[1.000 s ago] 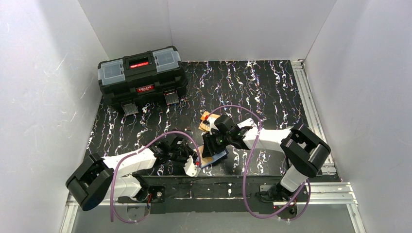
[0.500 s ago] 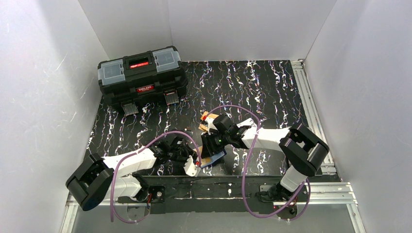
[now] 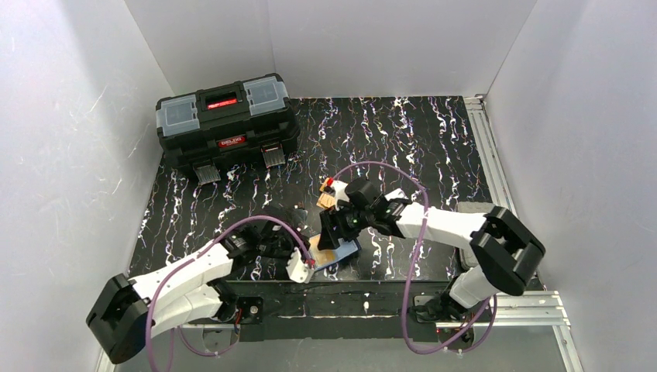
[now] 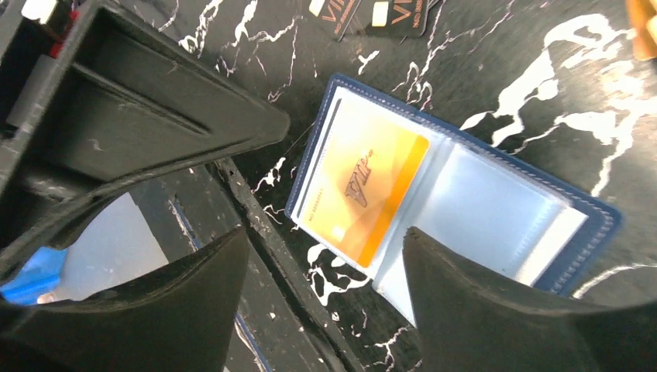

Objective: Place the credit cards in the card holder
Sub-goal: Insert the credit card into the card holder, then pick up the credit card from the center of the board.

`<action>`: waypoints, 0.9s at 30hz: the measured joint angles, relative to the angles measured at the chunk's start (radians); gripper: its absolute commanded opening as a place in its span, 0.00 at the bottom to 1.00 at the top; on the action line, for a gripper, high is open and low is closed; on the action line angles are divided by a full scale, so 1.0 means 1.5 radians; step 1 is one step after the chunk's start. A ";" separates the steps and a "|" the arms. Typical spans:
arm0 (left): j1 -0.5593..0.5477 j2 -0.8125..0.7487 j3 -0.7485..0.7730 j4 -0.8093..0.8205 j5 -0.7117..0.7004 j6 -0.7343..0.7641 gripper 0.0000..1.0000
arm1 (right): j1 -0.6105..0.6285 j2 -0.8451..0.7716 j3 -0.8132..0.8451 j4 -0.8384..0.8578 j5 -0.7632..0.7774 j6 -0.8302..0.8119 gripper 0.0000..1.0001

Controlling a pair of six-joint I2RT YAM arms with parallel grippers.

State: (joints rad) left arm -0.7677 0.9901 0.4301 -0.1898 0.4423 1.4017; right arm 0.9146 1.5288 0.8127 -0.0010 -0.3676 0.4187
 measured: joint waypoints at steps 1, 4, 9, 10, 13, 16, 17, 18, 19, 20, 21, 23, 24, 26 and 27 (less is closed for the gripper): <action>0.000 -0.016 0.010 -0.021 -0.001 -0.003 0.47 | -0.004 -0.014 0.002 -0.010 0.004 0.000 0.98; 0.000 -0.047 0.049 -0.080 -0.009 -0.016 0.62 | -0.020 -0.041 0.023 -0.053 0.027 -0.002 0.98; 0.000 -0.062 0.116 -0.143 -0.041 -0.058 0.98 | -0.085 -0.075 0.068 -0.141 0.066 0.027 0.98; 0.000 -0.060 0.135 -0.154 -0.046 -0.070 0.98 | -0.109 -0.087 0.078 -0.162 0.073 0.040 0.98; 0.000 -0.042 0.197 -0.171 -0.064 -0.116 0.98 | -0.194 -0.123 0.101 -0.211 0.082 0.075 0.79; 0.000 0.008 0.280 -0.175 -0.086 -0.183 0.98 | -0.290 -0.176 0.079 -0.214 0.073 0.119 0.33; 0.000 0.033 0.312 -0.173 -0.098 -0.210 0.98 | -0.315 -0.192 0.065 -0.212 0.074 0.127 0.19; 0.000 0.062 0.346 -0.174 -0.110 -0.240 0.98 | -0.339 -0.208 0.049 -0.216 0.079 0.140 0.04; 0.000 0.094 0.385 -0.177 -0.125 -0.271 0.98 | -0.355 -0.219 0.038 -0.232 0.091 0.152 0.01; 0.000 0.131 0.427 -0.184 -0.138 -0.301 0.98 | -0.362 -0.222 0.036 -0.258 0.106 0.160 0.01; 0.001 0.168 0.471 -0.197 -0.146 -0.328 0.98 | -0.364 -0.220 0.036 -0.276 0.119 0.167 0.01; 0.003 0.241 0.557 -0.231 -0.153 -0.369 0.98 | -0.364 -0.216 0.036 -0.308 0.139 0.173 0.01; 0.004 0.282 0.607 -0.253 -0.156 -0.388 0.98 | -0.364 -0.215 0.036 -0.323 0.146 0.173 0.01; 0.005 0.366 0.710 -0.294 -0.159 -0.421 0.98 | -0.364 -0.214 0.036 -0.340 0.154 0.173 0.02; 0.006 0.409 0.761 -0.312 -0.158 -0.436 0.98 | -0.366 -0.214 0.036 -0.343 0.156 0.173 0.31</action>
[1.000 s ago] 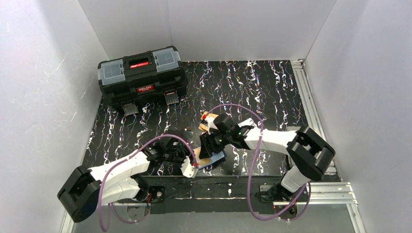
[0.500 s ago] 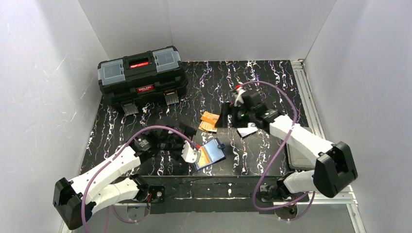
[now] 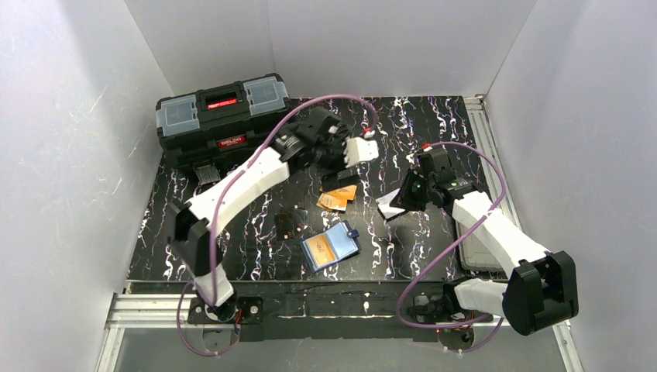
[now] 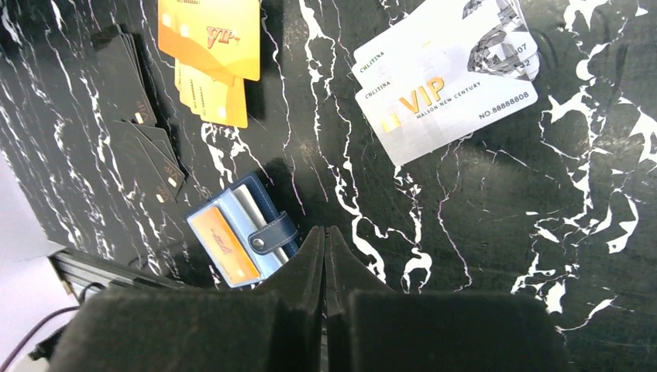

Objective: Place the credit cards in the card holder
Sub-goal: Pick up the credit card from the center of the board.

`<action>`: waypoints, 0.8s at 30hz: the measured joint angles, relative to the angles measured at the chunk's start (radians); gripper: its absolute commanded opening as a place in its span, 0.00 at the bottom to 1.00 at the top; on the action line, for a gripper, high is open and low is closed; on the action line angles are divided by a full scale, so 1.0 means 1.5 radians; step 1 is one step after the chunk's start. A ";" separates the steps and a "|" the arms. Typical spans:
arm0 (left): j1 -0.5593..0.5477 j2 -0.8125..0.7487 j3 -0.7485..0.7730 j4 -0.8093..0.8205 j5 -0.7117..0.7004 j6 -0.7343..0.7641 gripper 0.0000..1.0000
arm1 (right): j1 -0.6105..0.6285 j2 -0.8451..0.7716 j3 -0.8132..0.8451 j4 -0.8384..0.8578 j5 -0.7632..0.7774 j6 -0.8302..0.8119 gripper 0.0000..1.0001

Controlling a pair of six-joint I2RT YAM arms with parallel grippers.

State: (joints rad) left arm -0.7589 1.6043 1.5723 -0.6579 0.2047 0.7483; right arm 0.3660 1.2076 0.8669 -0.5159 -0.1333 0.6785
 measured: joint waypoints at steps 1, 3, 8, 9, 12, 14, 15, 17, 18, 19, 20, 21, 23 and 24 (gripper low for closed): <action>0.002 0.041 0.049 -0.016 0.001 -0.014 0.98 | -0.002 0.000 0.000 -0.002 -0.001 0.001 0.77; 0.005 0.116 0.133 -0.040 0.000 -0.039 0.98 | -0.012 0.000 -0.001 -0.001 -0.007 0.010 0.98; 0.014 0.303 0.350 -0.105 -0.010 -0.097 0.98 | -0.048 -0.001 -0.029 -0.001 -0.018 0.012 0.91; 0.016 0.346 0.398 -0.113 -0.011 -0.111 0.98 | -0.051 -0.001 -0.037 -0.001 -0.017 0.014 0.89; 0.026 0.450 0.485 -0.121 -0.012 -0.143 0.98 | -0.062 -0.001 -0.064 -0.005 -0.017 0.022 0.83; 0.032 0.494 0.488 -0.117 -0.008 -0.163 0.98 | -0.071 -0.002 -0.078 0.000 -0.019 0.032 0.81; 0.035 0.510 0.481 -0.114 -0.005 -0.172 0.98 | -0.081 -0.005 -0.090 0.011 -0.023 0.037 0.80; 0.038 0.531 0.472 -0.107 0.009 -0.186 0.98 | -0.107 -0.012 -0.114 0.032 -0.033 0.052 0.77; 0.039 0.542 0.471 -0.103 0.021 -0.194 0.98 | -0.121 -0.014 -0.125 0.044 -0.039 0.058 0.76; 0.039 0.550 0.472 -0.103 0.035 -0.203 0.98 | -0.132 -0.014 -0.132 0.053 -0.046 0.065 0.76; 0.039 0.554 0.472 -0.103 0.053 -0.213 0.98 | -0.144 -0.012 -0.140 0.063 -0.054 0.072 0.75; 0.039 0.558 0.472 -0.102 0.077 -0.227 0.98 | -0.152 -0.009 -0.142 0.068 -0.058 0.076 0.74; 0.042 0.559 0.472 -0.095 0.126 -0.256 0.98 | -0.164 0.006 -0.142 0.084 -0.067 0.083 0.73; 0.042 0.561 0.472 -0.088 0.153 -0.272 0.98 | -0.165 0.016 -0.142 0.092 -0.070 0.085 0.73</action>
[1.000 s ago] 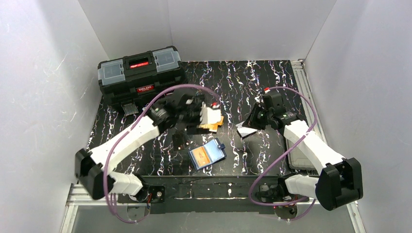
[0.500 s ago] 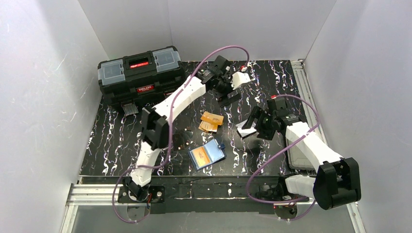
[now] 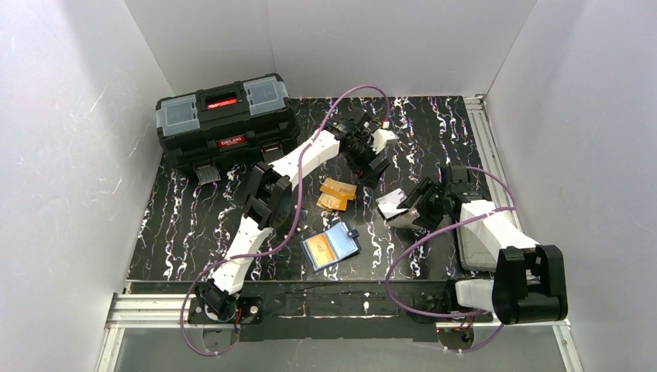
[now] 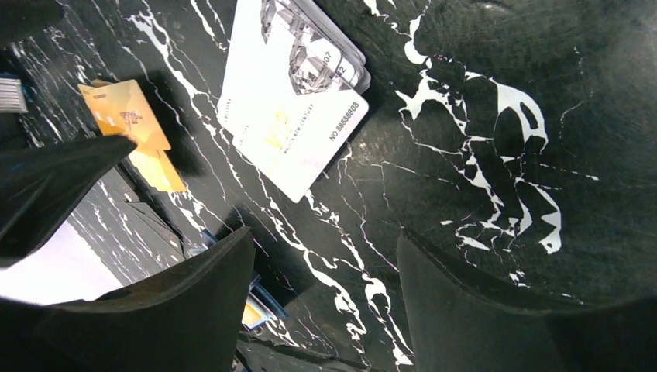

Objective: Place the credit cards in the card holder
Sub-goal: Pick up the credit card from the center of the board.

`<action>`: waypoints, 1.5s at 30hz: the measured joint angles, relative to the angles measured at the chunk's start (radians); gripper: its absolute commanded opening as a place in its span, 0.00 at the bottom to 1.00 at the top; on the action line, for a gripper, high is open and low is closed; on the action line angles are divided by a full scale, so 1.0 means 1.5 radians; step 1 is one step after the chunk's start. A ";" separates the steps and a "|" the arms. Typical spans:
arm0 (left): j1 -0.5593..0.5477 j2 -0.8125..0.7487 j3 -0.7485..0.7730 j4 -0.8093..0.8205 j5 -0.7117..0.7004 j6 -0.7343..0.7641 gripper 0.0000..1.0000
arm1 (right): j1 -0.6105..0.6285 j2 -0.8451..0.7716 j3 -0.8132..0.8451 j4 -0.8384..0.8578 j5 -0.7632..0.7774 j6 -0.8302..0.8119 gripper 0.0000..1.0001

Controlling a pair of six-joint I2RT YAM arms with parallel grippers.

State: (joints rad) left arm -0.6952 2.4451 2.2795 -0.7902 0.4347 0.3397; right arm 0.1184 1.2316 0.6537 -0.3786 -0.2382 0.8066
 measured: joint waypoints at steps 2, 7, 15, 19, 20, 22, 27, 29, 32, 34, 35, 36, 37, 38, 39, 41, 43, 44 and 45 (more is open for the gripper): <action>0.001 0.003 0.000 0.014 0.045 -0.029 0.98 | -0.001 0.016 0.000 0.009 -0.003 0.002 0.72; 0.004 0.034 0.013 0.059 0.145 -0.106 0.94 | -0.002 0.026 0.000 0.025 -0.008 0.003 0.69; 0.007 0.091 0.022 0.121 0.225 -0.191 0.84 | -0.007 0.026 0.000 0.048 -0.007 0.004 0.67; 0.008 0.099 0.024 0.141 0.240 -0.222 0.78 | -0.010 0.026 0.000 0.051 -0.007 0.004 0.66; 0.008 0.102 0.025 0.148 0.248 -0.227 0.76 | -0.011 0.026 0.000 0.051 -0.007 0.004 0.66; 0.008 0.106 0.025 0.155 0.256 -0.235 0.75 | -0.012 0.026 0.000 0.053 -0.007 0.004 0.66; 0.005 0.108 0.022 0.164 0.259 -0.238 0.66 | -0.014 0.026 0.000 0.060 -0.007 0.002 0.63; -0.001 0.108 0.016 0.170 0.258 -0.237 0.61 | -0.014 0.026 0.000 0.061 -0.007 0.002 0.62; -0.007 0.108 0.009 0.177 0.256 -0.231 0.56 | -0.016 0.031 0.000 0.065 -0.007 0.002 0.61; -0.009 0.107 0.003 0.181 0.255 -0.225 0.52 | -0.017 0.044 0.000 0.073 -0.007 0.003 0.61; -0.010 0.107 0.002 0.183 0.254 -0.222 0.50 | -0.017 0.055 0.000 0.079 -0.008 0.003 0.61; -0.010 0.107 0.000 0.185 0.251 -0.220 0.48 | -0.017 0.065 0.000 0.084 -0.008 0.004 0.60; -0.010 0.105 -0.005 0.188 0.248 -0.215 0.47 | -0.017 0.077 0.000 0.090 -0.009 0.005 0.61; -0.010 0.104 -0.010 0.191 0.245 -0.211 0.47 | -0.017 0.086 0.000 0.095 -0.010 0.007 0.62; -0.010 0.101 -0.015 0.194 0.241 -0.206 0.47 | -0.017 0.094 -0.001 0.100 -0.012 0.008 0.62; -0.010 0.094 -0.026 0.197 0.233 -0.196 0.47 | -0.017 0.106 -0.001 0.113 -0.016 0.012 0.64; -0.010 0.085 -0.036 0.196 0.217 -0.181 0.47 | -0.017 0.117 -0.001 0.129 -0.021 0.019 0.64; -0.011 0.083 -0.038 0.195 0.212 -0.175 0.47 | -0.017 0.121 -0.001 0.135 -0.023 0.021 0.64; -0.013 0.081 -0.040 0.194 0.204 -0.167 0.47 | -0.017 0.131 -0.002 0.150 -0.029 0.026 0.64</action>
State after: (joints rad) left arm -0.7151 2.5660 2.2200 -0.4995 0.7406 0.0898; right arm 0.0925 1.4277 0.6514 -0.1532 -0.2817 0.8459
